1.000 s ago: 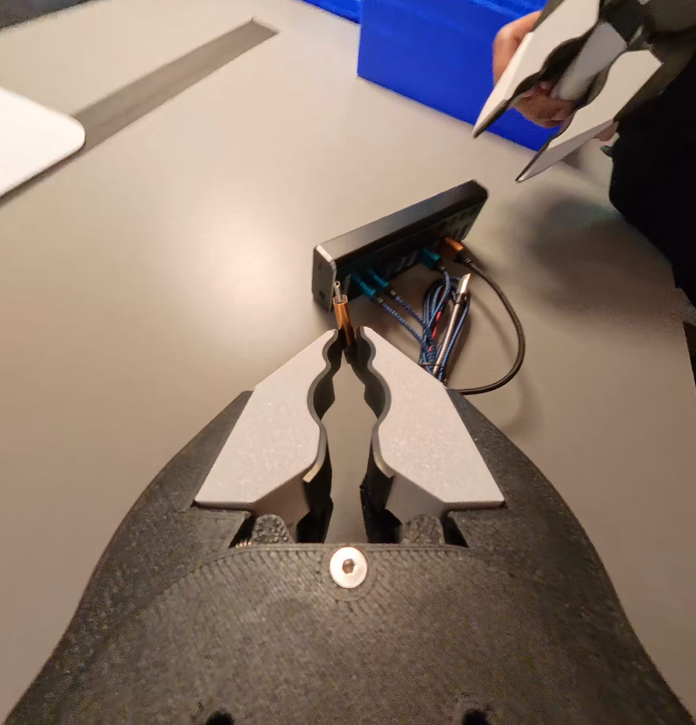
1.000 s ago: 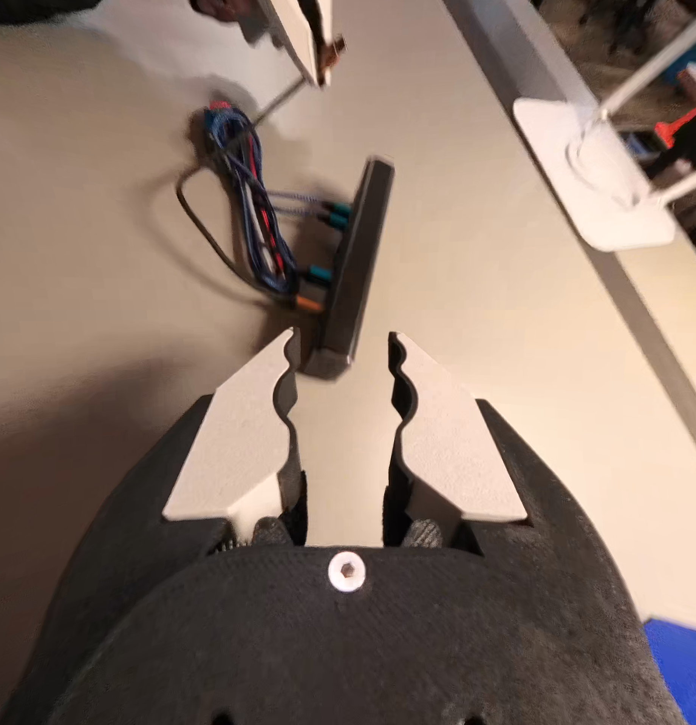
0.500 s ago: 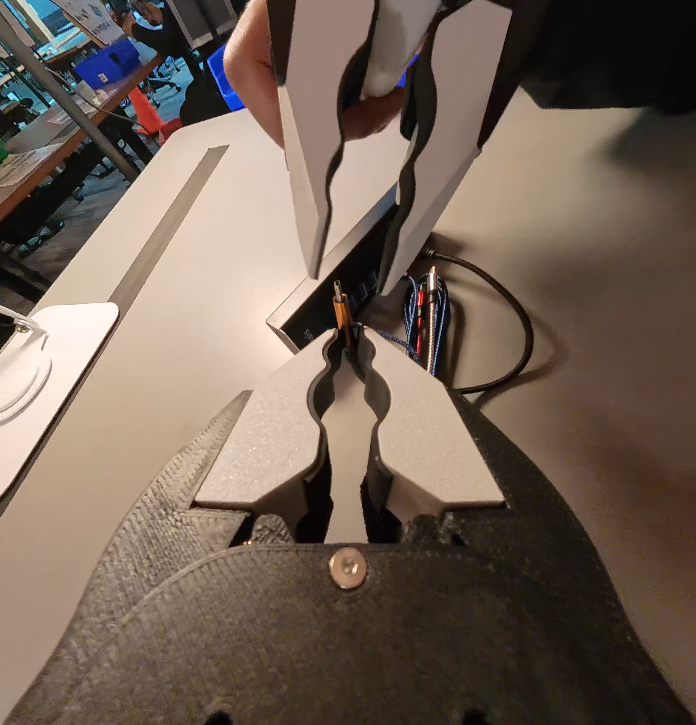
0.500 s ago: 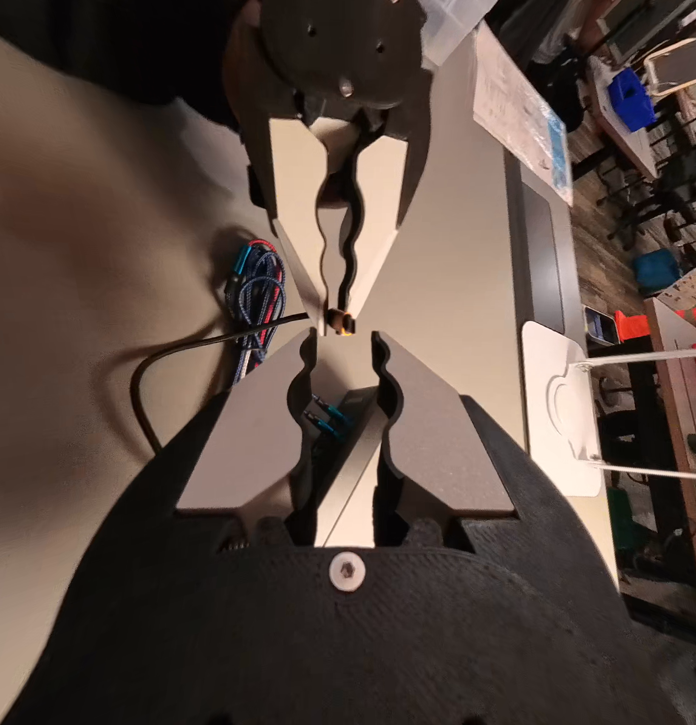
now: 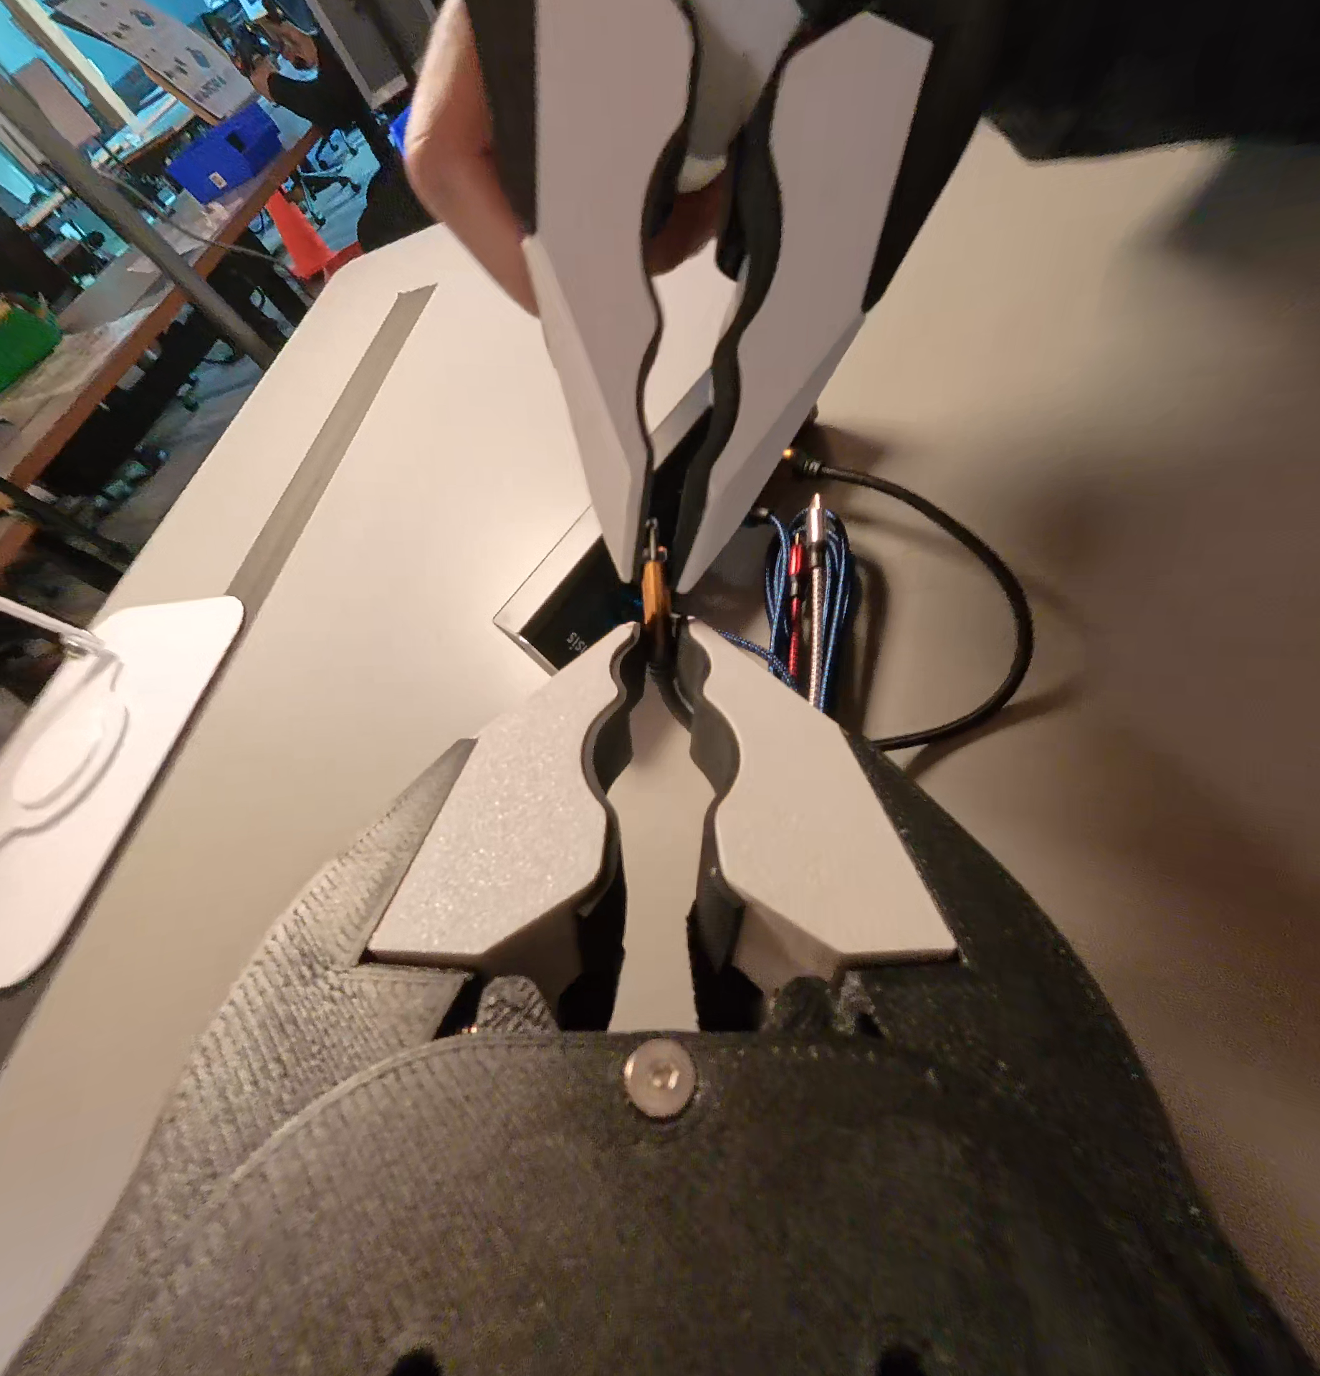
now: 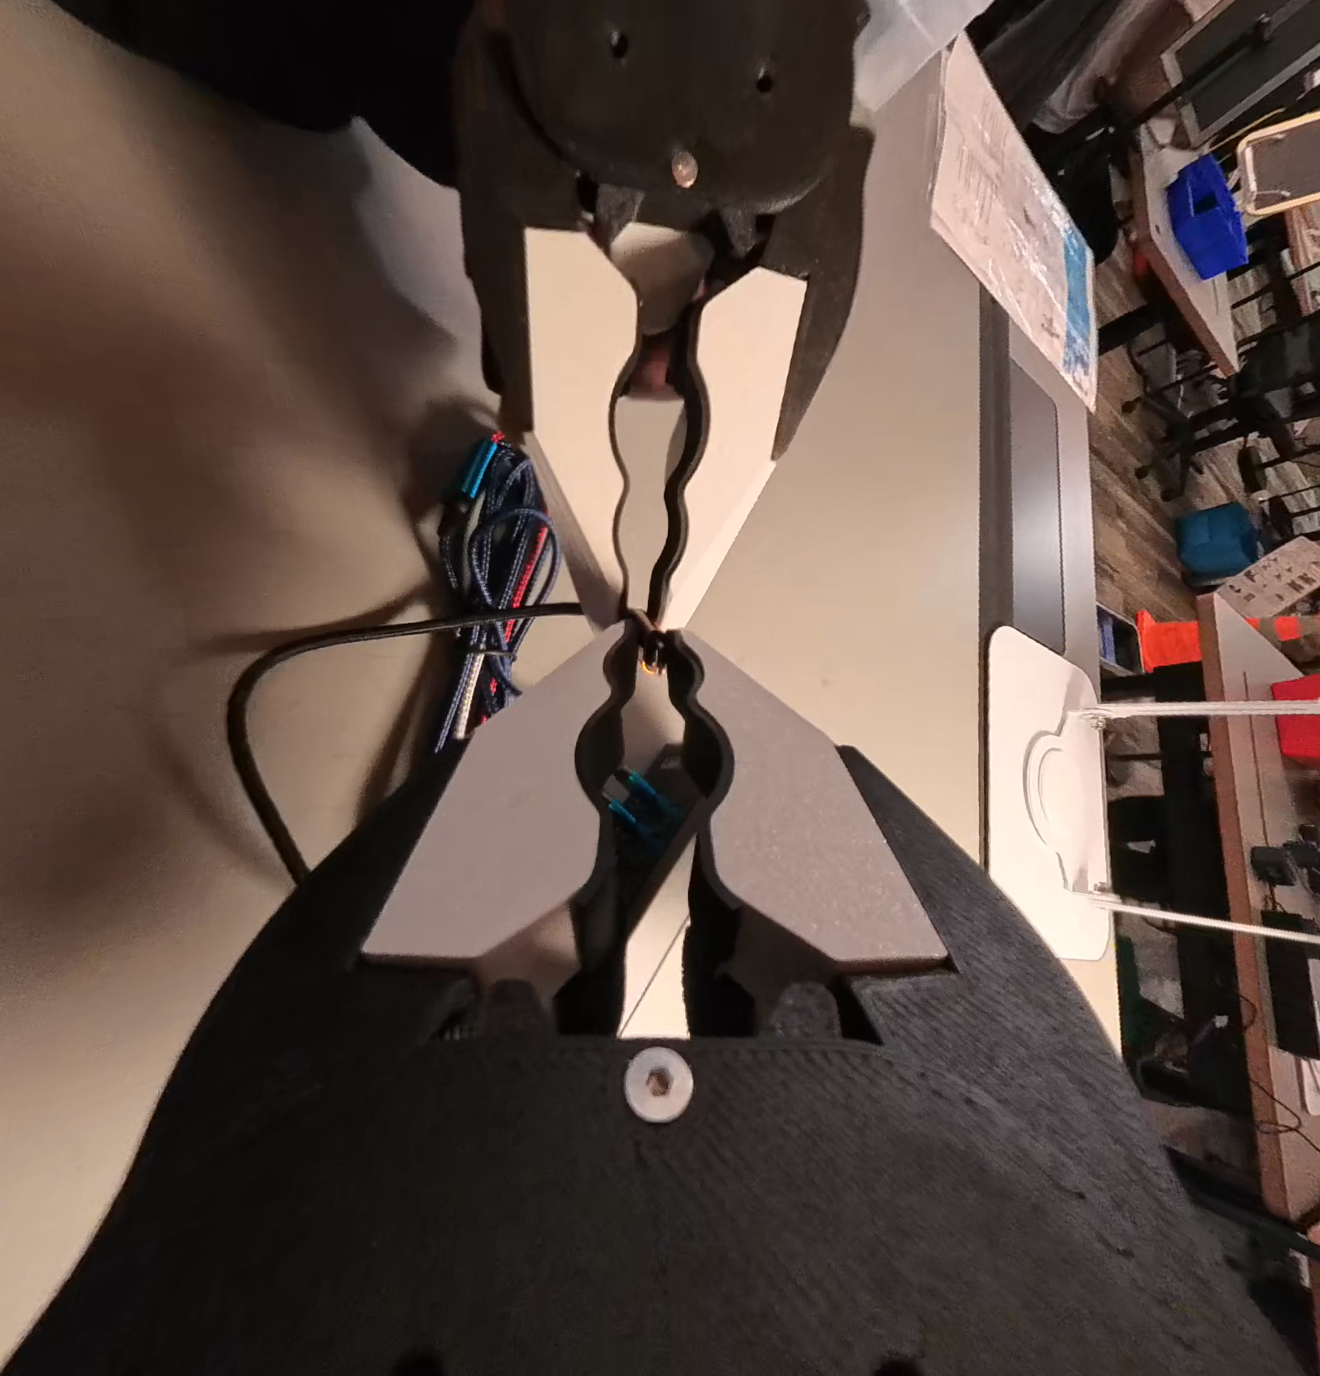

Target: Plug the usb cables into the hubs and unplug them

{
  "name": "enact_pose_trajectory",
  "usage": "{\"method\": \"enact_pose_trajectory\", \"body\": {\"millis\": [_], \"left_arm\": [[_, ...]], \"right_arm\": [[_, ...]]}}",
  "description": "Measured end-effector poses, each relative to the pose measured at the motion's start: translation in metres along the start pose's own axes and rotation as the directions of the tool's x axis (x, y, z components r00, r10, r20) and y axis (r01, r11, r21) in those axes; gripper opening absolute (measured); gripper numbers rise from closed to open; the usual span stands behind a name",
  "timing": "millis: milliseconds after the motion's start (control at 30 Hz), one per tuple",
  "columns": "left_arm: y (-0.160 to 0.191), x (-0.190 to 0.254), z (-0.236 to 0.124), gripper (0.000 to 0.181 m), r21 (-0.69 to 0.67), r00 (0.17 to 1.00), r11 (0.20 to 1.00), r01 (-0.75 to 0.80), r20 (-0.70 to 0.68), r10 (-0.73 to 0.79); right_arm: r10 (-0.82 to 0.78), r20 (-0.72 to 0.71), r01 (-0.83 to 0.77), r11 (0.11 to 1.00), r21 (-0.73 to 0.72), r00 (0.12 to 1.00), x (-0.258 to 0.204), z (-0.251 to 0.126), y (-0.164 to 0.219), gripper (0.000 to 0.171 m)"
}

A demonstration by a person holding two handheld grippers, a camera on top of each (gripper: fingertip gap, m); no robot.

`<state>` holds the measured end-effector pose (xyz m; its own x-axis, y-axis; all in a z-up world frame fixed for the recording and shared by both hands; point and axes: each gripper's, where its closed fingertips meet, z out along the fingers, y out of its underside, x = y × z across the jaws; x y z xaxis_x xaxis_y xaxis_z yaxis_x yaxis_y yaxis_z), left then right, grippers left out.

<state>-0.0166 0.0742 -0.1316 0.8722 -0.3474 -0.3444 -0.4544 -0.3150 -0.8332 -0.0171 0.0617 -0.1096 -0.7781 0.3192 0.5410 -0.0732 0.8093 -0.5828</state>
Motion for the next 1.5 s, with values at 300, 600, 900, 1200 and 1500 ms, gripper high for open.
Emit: {"method": "enact_pose_trajectory", "body": {"millis": [300, 600, 900, 1200, 1500], "left_arm": [[-0.030, -0.021, -0.020, 0.033, 0.354, 0.880, 0.807, 0.472, -0.239, -0.410], [-0.046, -0.014, -0.020, 0.028, 0.444, 0.870, 0.750, 0.489, -0.312, -0.383], [-0.044, -0.016, -0.017, 0.010, 0.421, 0.858, 0.750, 0.510, -0.303, -0.413], [-0.045, -0.022, -0.020, 0.008, 0.434, 0.897, 0.785, 0.442, -0.218, -0.384], [-0.017, -0.035, -0.010, 0.008, 0.268, 0.836, 0.792, 0.548, -0.136, -0.532]], "right_arm": [[0.241, -0.058, -0.202, 0.904, 0.378, 0.969, 0.023, -0.039, -0.019, 0.007], [0.332, 0.001, -0.291, 0.824, 0.486, 0.943, 0.026, -0.036, -0.026, 0.007], [0.376, 0.015, -0.331, 0.795, 0.508, 0.926, 0.031, -0.035, -0.020, 0.008], [0.420, 0.065, -0.396, 0.780, 0.484, 0.905, 0.031, -0.033, -0.007, 0.008], [0.497, -0.032, -0.477, 0.848, 0.230, 0.867, 0.039, -0.023, 0.035, 0.024]]}}
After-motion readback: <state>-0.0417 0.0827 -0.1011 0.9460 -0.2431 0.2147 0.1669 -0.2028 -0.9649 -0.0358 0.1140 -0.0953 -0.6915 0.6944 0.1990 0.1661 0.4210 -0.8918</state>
